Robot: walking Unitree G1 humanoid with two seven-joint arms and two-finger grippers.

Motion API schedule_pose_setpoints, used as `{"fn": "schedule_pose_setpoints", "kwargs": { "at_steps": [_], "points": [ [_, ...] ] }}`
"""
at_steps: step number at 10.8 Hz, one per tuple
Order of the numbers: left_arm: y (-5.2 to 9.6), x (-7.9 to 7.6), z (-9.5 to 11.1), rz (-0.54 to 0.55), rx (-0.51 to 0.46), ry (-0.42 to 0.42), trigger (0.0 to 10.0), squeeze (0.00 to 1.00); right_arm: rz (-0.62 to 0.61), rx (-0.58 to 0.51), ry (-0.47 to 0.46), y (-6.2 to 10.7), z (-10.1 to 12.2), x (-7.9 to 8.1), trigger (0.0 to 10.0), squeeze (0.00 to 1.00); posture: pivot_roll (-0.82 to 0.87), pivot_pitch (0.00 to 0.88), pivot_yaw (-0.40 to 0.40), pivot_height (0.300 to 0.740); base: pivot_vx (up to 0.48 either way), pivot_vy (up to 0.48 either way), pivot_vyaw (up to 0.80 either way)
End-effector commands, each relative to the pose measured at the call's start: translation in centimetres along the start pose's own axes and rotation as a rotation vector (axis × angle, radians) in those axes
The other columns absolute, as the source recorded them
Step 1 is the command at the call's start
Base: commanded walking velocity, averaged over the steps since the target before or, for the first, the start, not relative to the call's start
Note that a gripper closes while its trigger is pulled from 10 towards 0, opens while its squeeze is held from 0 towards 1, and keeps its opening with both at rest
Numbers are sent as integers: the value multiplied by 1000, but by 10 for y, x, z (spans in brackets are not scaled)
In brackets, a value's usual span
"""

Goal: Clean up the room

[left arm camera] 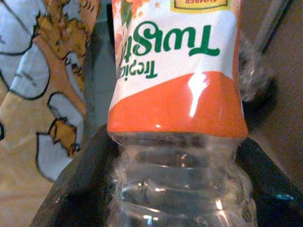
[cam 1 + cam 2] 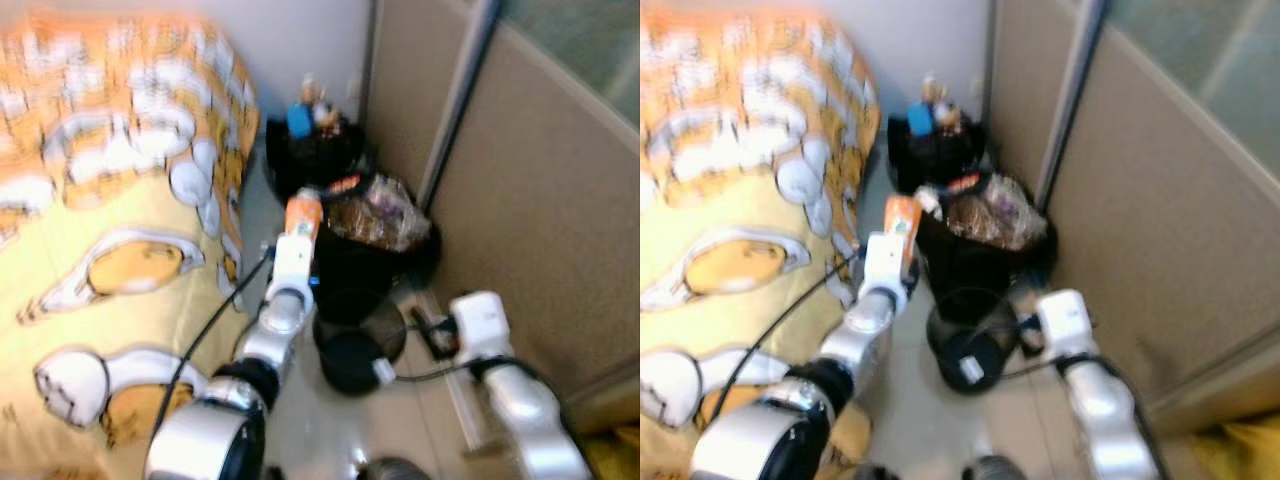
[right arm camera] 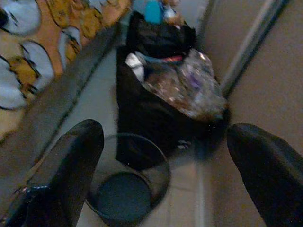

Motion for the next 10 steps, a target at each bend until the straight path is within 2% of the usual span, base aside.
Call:
{"fn": "schedule_pose_setpoints", "kwargs": {
  "at_steps": [1, 4, 6, 7, 9, 10],
  "points": [
    [-1, -12, 9, -44, -23, -7, 10000, 0, -14, 6, 16, 2, -1, -5, 10000, 0, -343, 71, 63, 727, 0, -472, 0],
    [-3, -6, 9, -25, -9, 31, 10000, 0, -11, 3, 17, 4, -2, -4, 10000, 0, -346, 79, 59, 727, 0, -465, 0],
    [-5, 16, 8, 78, 9, 54, 10000, 0, -2, -5, 19, 4, 1, -3, 10000, 0, -351, 84, 55, 727, 0, 0, 0],
    [-6, 20, 10, 92, 8, 55, 10000, 0, 2, -5, 19, 5, 0, -3, 10000, 0, -352, 84, 54, 727, 0, 0, 0],
    [-6, 22, 11, 96, -10, 45, 10000, 0, 12, -9, 16, 6, 0, -1, 10000, 0, -353, 83, 55, 727, 0, 0, 0],
    [-3, 19, 4, 96, -2, 49, 10000, 0, 26, -24, 9, 5, 3, 1, 10000, 0, -351, 82, 55, 727, 0, 0, 0]
  ]
}}
Point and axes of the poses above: a point about 5 cm out from each wrist's last joint towards the gripper, its own y axis pointing back from the gripper into the wrist, its own z axis along the axis of the wrist's last joint, x = y × z, the point moved 4 cm from there along -y, pointing out of the wrist towards the gripper, and after that the axes turned 8 degrees about y, right-handed, at the moved point
